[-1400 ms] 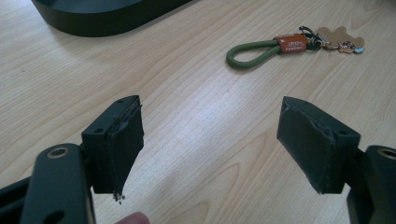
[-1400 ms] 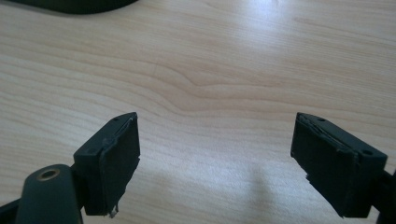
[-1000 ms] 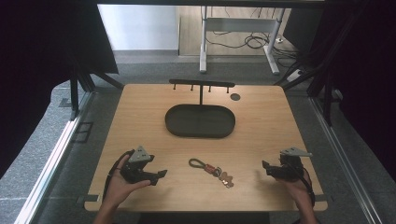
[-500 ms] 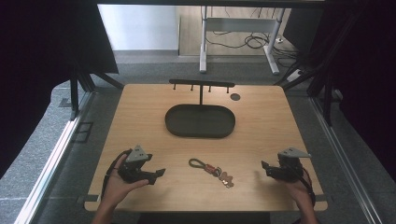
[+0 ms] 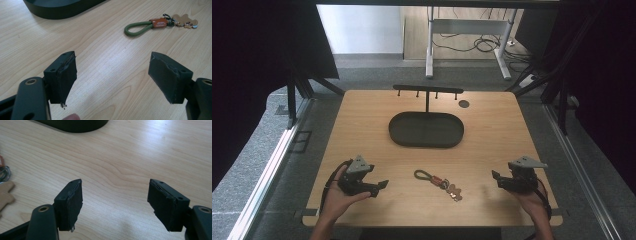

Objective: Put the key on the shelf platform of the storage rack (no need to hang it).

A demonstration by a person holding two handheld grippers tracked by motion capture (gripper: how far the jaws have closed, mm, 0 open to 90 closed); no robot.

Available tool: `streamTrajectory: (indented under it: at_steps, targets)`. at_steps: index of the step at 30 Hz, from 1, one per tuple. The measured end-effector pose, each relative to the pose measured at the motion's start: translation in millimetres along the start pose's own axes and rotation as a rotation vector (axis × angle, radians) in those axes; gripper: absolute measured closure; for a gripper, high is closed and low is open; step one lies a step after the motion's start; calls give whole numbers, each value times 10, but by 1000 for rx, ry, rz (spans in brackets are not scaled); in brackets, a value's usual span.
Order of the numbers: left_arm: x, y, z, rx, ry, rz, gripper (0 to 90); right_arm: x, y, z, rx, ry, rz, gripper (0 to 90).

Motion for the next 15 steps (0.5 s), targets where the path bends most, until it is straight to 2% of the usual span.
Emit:
streamTrajectory:
  at_steps: [4,5,8,9,12,15]
  targets:
    - [-15,2,10,-4,5,0,231,-23,47,-75,-31,23,-5,303]
    - [-24,7,17,-4,9,0,232,-44,72,-109,-42,46,-5,306]
    - [-39,30,48,9,8,5,231,-58,98,-131,-63,56,-14,308]
    - [-35,33,56,14,7,2,231,-65,132,-142,-77,58,-36,310]
    - [-22,34,91,16,-2,-3,231,-79,181,-157,-85,62,-49,319]
    - [-16,38,101,20,-5,-3,231,-86,256,-214,-114,84,-72,320]
Point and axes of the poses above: each handheld gripper's, and its own axes: x roughly forward along the jaws, y roughly out of its top, z roughly to its right, the point moved 4 cm from there along x, roughly forward along the jaws, and after that the axes turned 1 degree about -z, right-handed, at the moved point
